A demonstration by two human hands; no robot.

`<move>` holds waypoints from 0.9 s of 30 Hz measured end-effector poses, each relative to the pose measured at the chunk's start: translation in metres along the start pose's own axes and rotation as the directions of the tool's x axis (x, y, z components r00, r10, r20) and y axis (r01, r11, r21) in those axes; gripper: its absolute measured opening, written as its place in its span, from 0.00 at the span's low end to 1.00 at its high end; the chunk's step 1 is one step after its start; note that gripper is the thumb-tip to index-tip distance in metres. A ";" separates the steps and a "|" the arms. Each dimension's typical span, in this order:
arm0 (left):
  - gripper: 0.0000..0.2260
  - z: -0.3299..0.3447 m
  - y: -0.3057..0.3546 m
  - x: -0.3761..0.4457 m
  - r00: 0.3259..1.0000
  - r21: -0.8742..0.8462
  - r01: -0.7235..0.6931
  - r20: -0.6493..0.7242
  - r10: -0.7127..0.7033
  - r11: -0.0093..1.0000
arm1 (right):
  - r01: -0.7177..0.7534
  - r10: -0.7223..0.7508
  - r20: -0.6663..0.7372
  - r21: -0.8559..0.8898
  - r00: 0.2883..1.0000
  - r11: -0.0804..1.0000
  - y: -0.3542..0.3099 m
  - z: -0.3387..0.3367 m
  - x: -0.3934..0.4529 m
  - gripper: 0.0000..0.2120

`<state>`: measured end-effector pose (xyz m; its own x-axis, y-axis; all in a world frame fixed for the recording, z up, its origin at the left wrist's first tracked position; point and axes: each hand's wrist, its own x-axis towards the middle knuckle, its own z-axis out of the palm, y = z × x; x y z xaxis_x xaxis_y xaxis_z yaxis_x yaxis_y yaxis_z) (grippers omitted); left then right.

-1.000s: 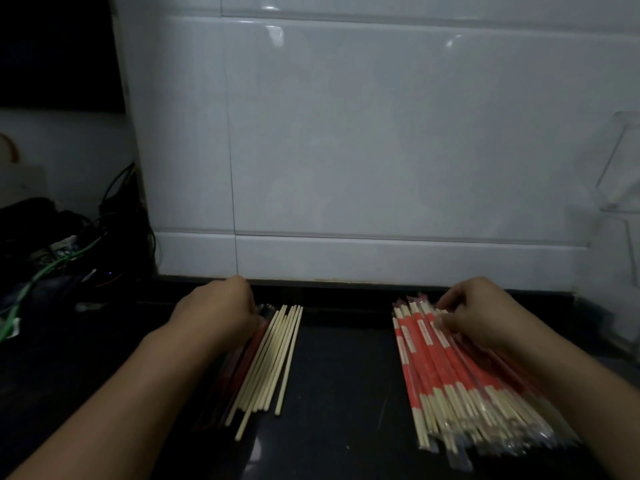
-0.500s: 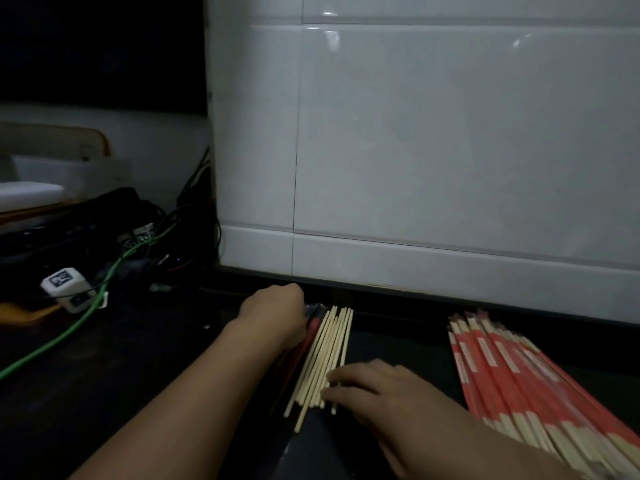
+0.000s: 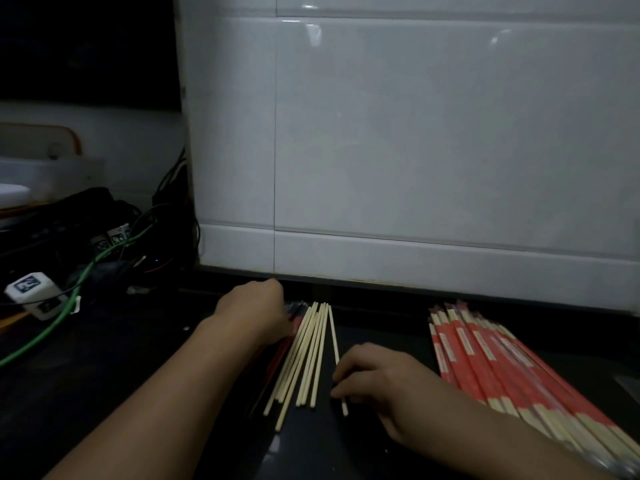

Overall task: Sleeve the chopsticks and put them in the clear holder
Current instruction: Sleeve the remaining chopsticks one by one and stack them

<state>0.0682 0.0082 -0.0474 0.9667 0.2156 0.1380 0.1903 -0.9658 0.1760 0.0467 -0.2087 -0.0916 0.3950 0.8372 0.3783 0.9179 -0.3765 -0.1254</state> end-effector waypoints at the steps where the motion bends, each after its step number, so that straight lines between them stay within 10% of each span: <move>1: 0.15 0.000 0.001 0.000 1.000 0.016 0.005 0.025 -0.006 1.000 | -0.003 0.003 0.009 0.003 1.000 1.000 0.001 -0.001 0.000 0.11; 9: 0.15 -0.007 0.000 0.001 0.974 -0.277 -0.022 -0.222 -0.042 0.961 | 0.079 -0.068 0.114 -0.092 0.991 0.993 -0.007 -0.010 0.006 0.08; 14: 0.08 -0.032 0.021 -0.020 0.985 -0.951 -0.167 -0.172 0.003 0.261 | 0.126 -0.124 0.025 -0.138 0.992 0.982 -0.017 -0.017 -0.002 0.09; 19: 0.08 -0.033 0.033 -0.028 0.965 -0.959 -0.234 -0.209 0.157 0.161 | -0.058 0.058 -0.013 -0.010 0.998 0.998 0.004 0.007 0.020 0.12; 24: 0.07 -0.031 0.036 -0.032 0.912 -0.912 -0.347 -0.274 0.306 0.218 | -0.021 0.072 -0.638 0.088 0.767 0.996 -0.019 -0.037 -0.008 0.07; 27: 0.06 -0.032 0.043 -0.037 0.927 -0.941 -0.314 -0.277 0.252 0.123 | -0.047 0.147 -0.712 0.158 0.686 0.986 -0.010 -0.042 -0.011 0.08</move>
<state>0.0352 -0.0368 -0.0135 0.8969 -0.0041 0.4422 -0.4418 -0.0507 0.8957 0.0320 -0.2308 -0.0556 0.3790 0.2366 0.8946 0.8927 -0.3481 -0.2861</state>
